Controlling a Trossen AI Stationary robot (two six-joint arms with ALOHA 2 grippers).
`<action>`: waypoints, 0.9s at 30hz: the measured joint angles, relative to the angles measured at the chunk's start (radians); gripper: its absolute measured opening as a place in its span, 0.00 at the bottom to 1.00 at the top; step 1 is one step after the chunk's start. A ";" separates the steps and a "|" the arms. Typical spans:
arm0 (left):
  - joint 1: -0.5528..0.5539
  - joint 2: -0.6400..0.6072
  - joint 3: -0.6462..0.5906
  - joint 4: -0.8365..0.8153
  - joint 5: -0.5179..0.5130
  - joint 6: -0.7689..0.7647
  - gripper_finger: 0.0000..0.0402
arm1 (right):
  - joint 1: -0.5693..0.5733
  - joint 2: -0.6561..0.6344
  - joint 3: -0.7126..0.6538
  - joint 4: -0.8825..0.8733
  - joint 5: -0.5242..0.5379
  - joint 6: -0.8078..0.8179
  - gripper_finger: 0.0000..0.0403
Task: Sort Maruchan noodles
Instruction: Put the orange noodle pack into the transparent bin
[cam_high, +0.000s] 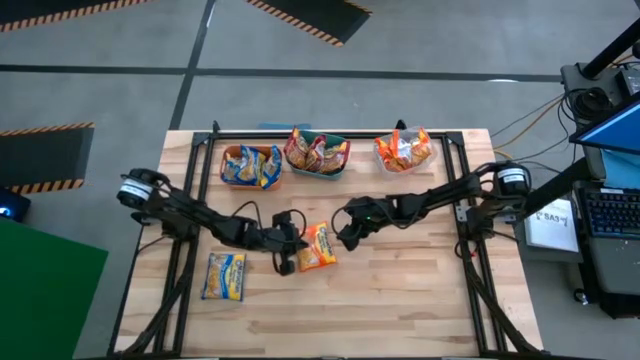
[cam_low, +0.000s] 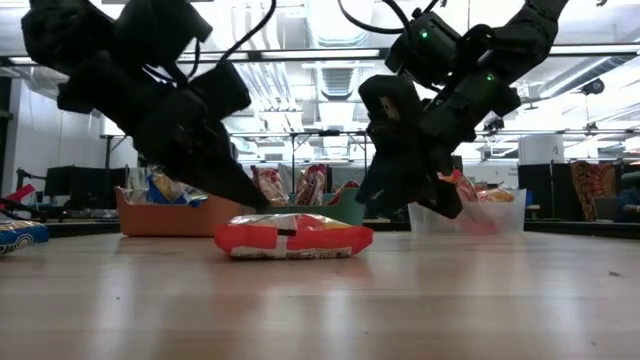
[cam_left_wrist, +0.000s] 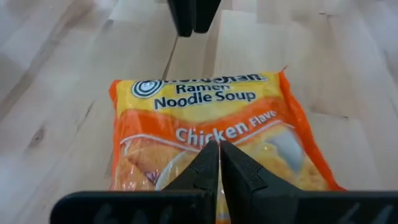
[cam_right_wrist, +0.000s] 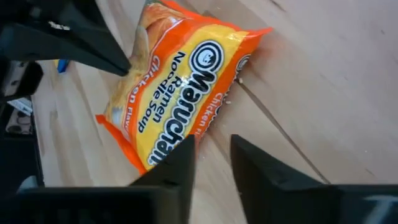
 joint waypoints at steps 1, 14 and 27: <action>-0.003 -0.012 -0.002 -0.015 0.001 0.000 0.00 | 0.001 0.005 0.005 0.002 0.000 0.003 0.27; -0.073 -0.101 -0.021 -0.088 0.020 -0.040 0.00 | 0.018 0.018 0.025 0.014 0.023 -0.063 0.72; -0.077 -0.071 -0.022 -0.077 0.018 -0.086 0.00 | 0.060 0.020 0.027 0.061 0.124 -0.163 0.78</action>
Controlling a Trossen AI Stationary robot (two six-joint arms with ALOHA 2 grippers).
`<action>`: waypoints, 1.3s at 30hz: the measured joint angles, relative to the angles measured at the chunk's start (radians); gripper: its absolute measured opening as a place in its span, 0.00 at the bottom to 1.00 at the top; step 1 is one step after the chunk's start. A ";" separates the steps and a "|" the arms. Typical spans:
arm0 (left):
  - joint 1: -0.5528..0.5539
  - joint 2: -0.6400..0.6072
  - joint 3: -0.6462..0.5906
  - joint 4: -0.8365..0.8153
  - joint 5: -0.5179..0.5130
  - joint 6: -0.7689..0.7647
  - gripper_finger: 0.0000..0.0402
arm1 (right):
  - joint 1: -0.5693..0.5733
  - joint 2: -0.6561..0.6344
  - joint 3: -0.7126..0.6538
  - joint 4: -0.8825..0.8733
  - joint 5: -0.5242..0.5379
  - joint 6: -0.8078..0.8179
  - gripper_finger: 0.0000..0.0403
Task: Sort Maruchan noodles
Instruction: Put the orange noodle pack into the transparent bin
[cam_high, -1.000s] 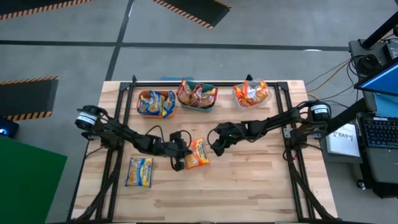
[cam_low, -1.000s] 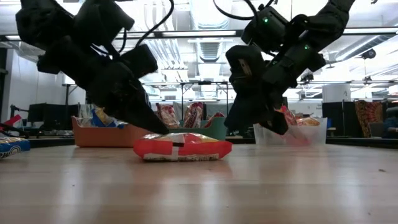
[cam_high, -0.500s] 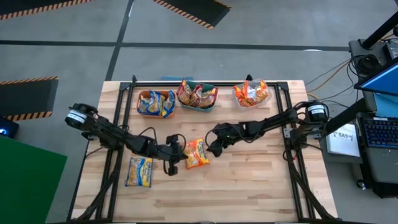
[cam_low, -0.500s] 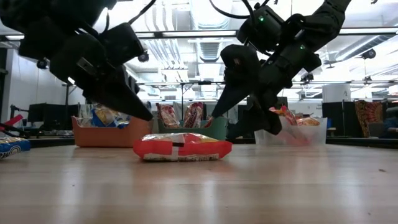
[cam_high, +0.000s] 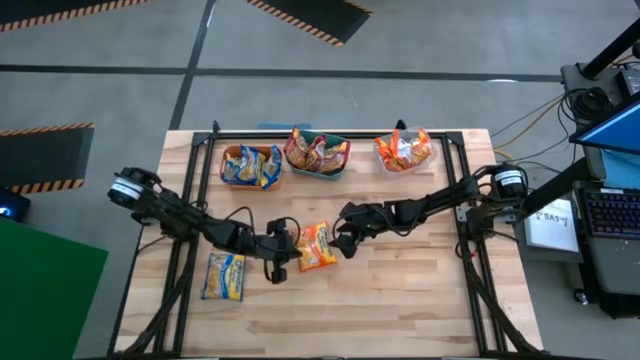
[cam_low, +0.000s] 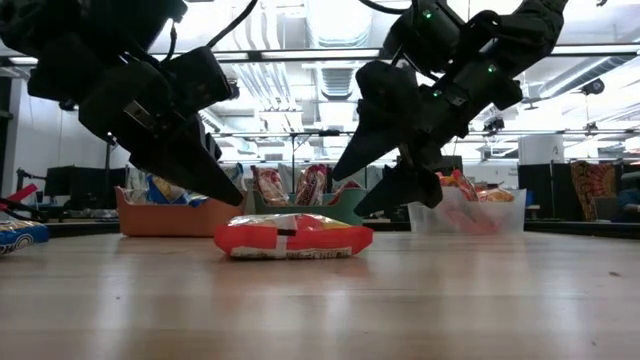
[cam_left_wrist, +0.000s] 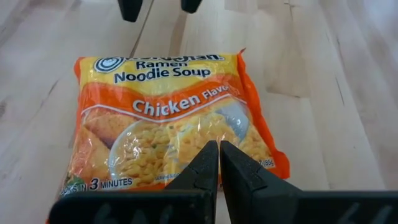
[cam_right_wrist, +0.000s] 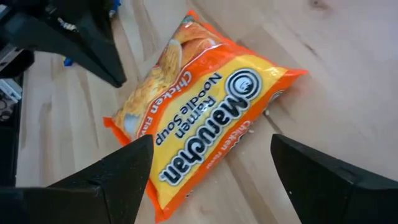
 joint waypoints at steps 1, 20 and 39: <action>0.000 0.000 0.000 0.002 0.000 0.000 0.00 | 0.000 0.000 0.000 0.000 0.001 -0.002 0.78; 0.000 0.001 -0.003 0.017 -0.002 -0.002 0.00 | 0.026 0.000 -0.005 0.089 0.071 -0.030 0.77; -0.001 0.001 -0.024 0.062 -0.002 -0.004 0.00 | 0.031 0.179 -0.009 0.241 0.083 -0.030 0.77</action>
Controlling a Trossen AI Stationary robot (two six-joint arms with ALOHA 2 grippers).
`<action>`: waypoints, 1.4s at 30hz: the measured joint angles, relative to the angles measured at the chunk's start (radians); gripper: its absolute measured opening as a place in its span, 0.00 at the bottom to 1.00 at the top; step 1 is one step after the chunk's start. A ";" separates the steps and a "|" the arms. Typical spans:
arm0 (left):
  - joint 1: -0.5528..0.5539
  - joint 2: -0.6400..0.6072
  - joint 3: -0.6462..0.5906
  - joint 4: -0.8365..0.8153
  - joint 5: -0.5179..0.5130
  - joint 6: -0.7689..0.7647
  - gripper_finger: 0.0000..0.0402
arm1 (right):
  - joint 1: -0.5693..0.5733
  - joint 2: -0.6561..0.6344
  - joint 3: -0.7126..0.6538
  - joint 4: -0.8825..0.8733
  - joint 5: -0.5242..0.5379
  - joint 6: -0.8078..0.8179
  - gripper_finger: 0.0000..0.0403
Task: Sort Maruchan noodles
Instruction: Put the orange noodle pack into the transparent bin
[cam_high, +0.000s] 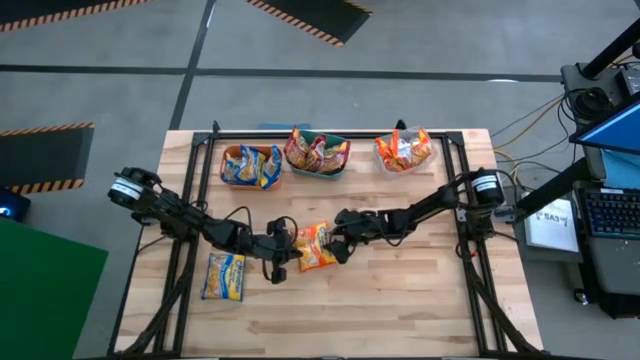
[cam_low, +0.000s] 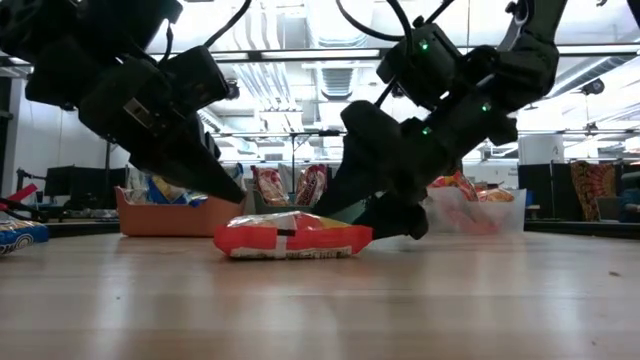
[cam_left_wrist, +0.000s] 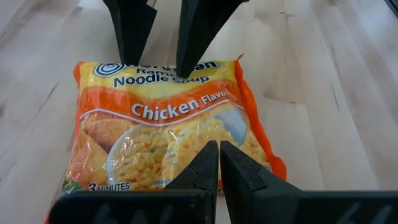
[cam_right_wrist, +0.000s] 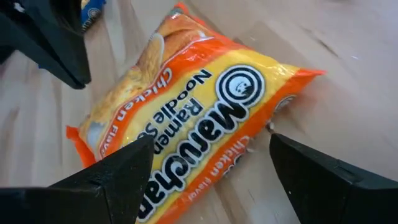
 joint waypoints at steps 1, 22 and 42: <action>0.000 0.000 -0.003 0.003 0.000 0.000 0.00 | 0.000 0.005 0.000 0.012 -0.008 0.001 0.77; 0.001 0.000 -0.129 0.172 -0.080 -0.019 0.00 | -0.029 0.001 0.006 0.065 -0.071 0.026 0.77; 0.000 0.185 -0.138 0.273 -0.165 -0.067 0.00 | -0.088 -0.004 0.010 0.011 -0.286 0.240 0.77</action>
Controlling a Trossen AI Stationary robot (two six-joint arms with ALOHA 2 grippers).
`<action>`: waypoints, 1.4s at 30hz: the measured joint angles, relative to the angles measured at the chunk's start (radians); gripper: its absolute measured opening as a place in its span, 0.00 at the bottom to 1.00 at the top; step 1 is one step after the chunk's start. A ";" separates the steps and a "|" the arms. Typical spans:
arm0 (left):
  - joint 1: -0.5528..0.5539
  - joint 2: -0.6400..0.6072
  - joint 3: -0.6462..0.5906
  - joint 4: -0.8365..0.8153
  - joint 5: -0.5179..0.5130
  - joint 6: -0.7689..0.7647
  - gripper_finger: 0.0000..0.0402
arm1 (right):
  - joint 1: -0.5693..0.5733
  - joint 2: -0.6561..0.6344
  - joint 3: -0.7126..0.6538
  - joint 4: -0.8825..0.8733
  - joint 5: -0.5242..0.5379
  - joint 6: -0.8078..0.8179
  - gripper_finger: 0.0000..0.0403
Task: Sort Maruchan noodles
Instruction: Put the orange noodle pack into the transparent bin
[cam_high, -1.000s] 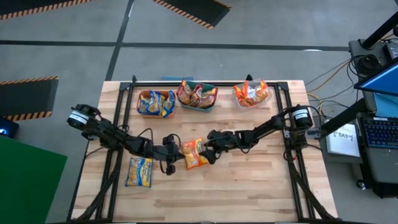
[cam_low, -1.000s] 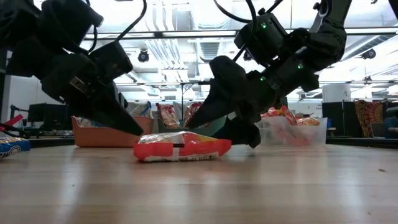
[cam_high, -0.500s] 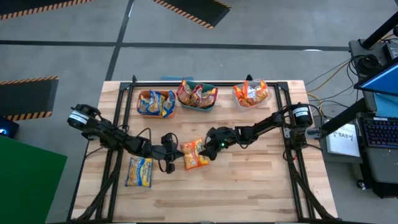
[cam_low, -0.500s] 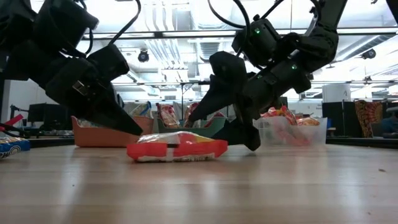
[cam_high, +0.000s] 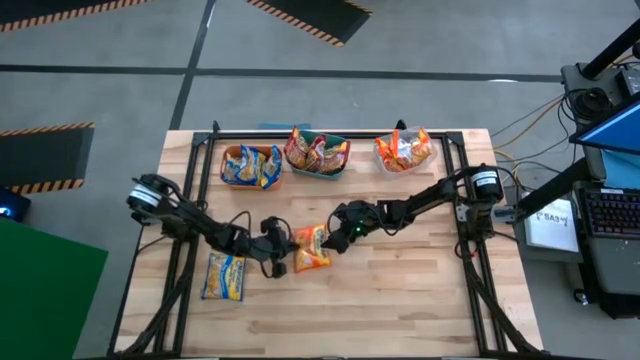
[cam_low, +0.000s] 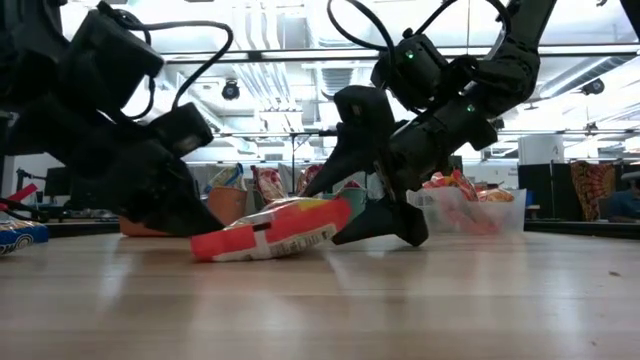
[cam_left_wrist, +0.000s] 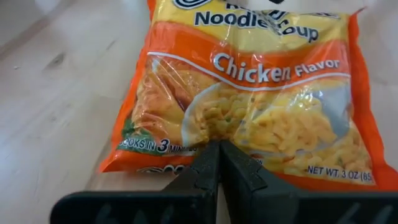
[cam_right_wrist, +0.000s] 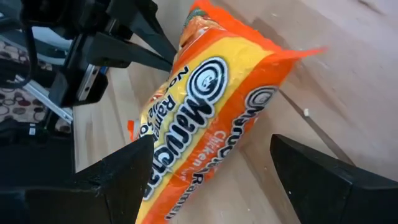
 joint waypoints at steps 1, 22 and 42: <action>0.000 0.011 0.000 0.008 -0.004 -0.006 0.00 | 0.000 0.000 0.000 -0.001 0.000 0.005 0.77; 0.001 0.034 -0.003 0.037 -0.009 -0.008 0.00 | 0.008 0.048 0.078 0.000 0.034 -0.012 0.73; 0.001 0.036 -0.005 0.067 -0.012 -0.005 0.00 | 0.008 0.105 0.143 -0.004 0.034 -0.060 0.40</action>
